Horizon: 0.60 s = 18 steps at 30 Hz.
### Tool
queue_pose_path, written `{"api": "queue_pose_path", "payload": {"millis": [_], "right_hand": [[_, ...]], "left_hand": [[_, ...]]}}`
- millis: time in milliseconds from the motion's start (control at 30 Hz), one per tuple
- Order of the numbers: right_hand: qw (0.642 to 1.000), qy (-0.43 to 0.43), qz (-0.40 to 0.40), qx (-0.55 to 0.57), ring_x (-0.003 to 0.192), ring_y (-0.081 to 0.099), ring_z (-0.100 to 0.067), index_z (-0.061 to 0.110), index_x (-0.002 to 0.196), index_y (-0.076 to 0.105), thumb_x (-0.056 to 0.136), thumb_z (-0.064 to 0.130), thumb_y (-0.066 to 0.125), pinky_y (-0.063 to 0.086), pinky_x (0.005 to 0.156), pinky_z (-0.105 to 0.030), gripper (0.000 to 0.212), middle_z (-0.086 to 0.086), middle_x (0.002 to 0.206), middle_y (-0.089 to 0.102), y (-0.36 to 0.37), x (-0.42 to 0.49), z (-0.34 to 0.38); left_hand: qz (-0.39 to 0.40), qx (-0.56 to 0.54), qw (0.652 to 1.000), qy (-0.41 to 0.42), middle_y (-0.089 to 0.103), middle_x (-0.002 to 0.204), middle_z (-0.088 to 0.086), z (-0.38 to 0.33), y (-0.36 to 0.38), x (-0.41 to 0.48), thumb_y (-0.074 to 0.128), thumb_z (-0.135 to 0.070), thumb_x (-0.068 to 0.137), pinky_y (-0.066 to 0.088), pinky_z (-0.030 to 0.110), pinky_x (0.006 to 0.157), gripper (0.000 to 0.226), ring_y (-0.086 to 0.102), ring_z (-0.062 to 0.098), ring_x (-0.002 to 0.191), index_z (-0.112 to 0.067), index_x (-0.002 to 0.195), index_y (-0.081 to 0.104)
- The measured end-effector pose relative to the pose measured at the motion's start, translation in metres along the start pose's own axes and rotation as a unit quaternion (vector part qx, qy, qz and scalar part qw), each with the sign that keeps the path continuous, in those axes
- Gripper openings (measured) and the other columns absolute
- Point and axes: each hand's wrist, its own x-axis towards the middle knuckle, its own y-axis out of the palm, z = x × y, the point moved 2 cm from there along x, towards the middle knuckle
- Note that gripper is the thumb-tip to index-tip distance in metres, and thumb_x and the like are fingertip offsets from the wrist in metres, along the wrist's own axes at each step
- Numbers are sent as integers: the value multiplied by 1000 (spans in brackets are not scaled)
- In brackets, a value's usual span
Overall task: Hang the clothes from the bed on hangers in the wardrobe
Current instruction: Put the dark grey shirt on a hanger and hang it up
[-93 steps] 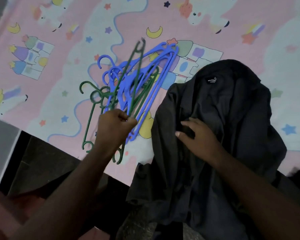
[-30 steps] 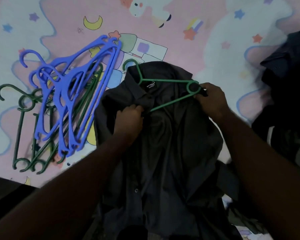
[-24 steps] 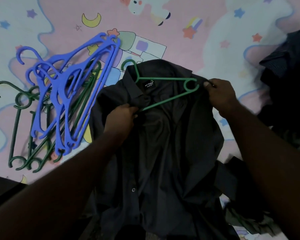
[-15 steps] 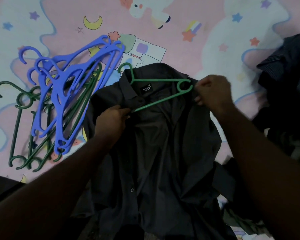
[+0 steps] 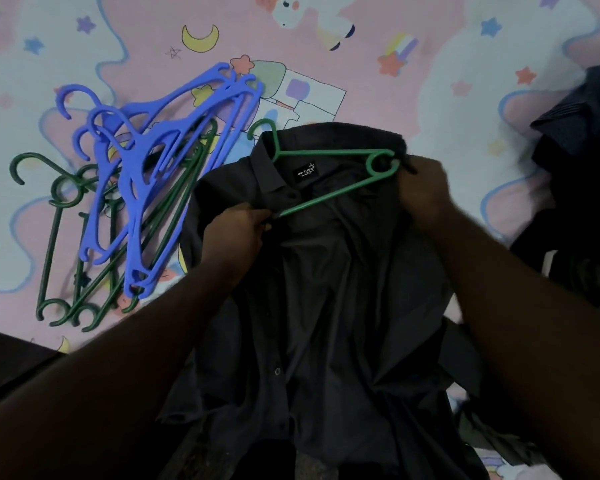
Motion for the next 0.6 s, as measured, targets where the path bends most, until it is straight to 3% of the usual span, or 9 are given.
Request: {"api": "queue_pose_path", "payload": {"millis": [67, 133, 200, 267, 333, 467, 600], "right_hand": [[998, 25, -11, 64, 65, 49, -14, 15, 67, 60, 91, 18, 65, 38, 63, -31, 25, -7, 66, 55, -20, 7, -2], [997, 9, -42, 66, 75, 58, -17, 12, 84, 69, 84, 12, 68, 49, 72, -37, 2, -9, 79, 63, -40, 10, 6], [996, -51, -68, 26, 83, 63, -13, 15, 96, 72, 82, 13, 65, 52, 78, -31, 16, -3, 86, 67, -48, 2, 26], [988, -139, -70, 3, 80, 62, -5, 21, 95, 71, 82, 14, 61, 49, 75, -19, 17, 5, 84, 67, -41, -26, 56], [980, -191, -20, -41, 84, 65, -11, 23, 98, 70, 82, 19, 63, 49, 79, -23, 17, 3, 89, 70, -14, -54, 67], [980, -91, 118, -130, 101, 65, -26, 18, 110, 67, 84, 42, 72, 51, 88, -36, 35, -6, 106, 71, 53, -89, 31], [991, -57, 53, -109, 100, 64, -25, 23, 106, 67, 90, 54, 59, 50, 85, -37, 37, -3, 105, 70, 76, -98, 18]], "left_hand": [[27, 27, 999, 0, 62, 99, 8, -1, 0, 1, 59, -23, 92, 43, 36, 69, 23, 60, 33, 98, -22, 112, 71], [60, 58, 997, 1, 62, 101, 7, -4, 0, 1, 57, -24, 92, 44, 36, 71, 21, 60, 32, 101, -22, 109, 70], [90, 75, 993, 5, 63, 105, 7, -9, 2, 1, 57, -25, 93, 45, 34, 74, 22, 60, 31, 103, -24, 111, 69], [108, 75, 991, -2, 65, 108, 7, -12, 4, 2, 57, -27, 93, 45, 34, 76, 22, 61, 32, 103, -25, 111, 69], [119, 70, 990, -17, 66, 109, 8, -15, 6, 2, 58, -28, 92, 43, 32, 74, 21, 61, 33, 103, -23, 109, 69], [105, 45, 993, -5, 53, 123, 11, -20, 0, 2, 61, -31, 92, 46, 39, 81, 38, 57, 34, 108, -15, 126, 58], [32, 30, 996, 76, 39, 141, 10, -24, -13, 13, 60, -23, 92, 48, 42, 79, 47, 59, 35, 104, -11, 136, 49]]}}
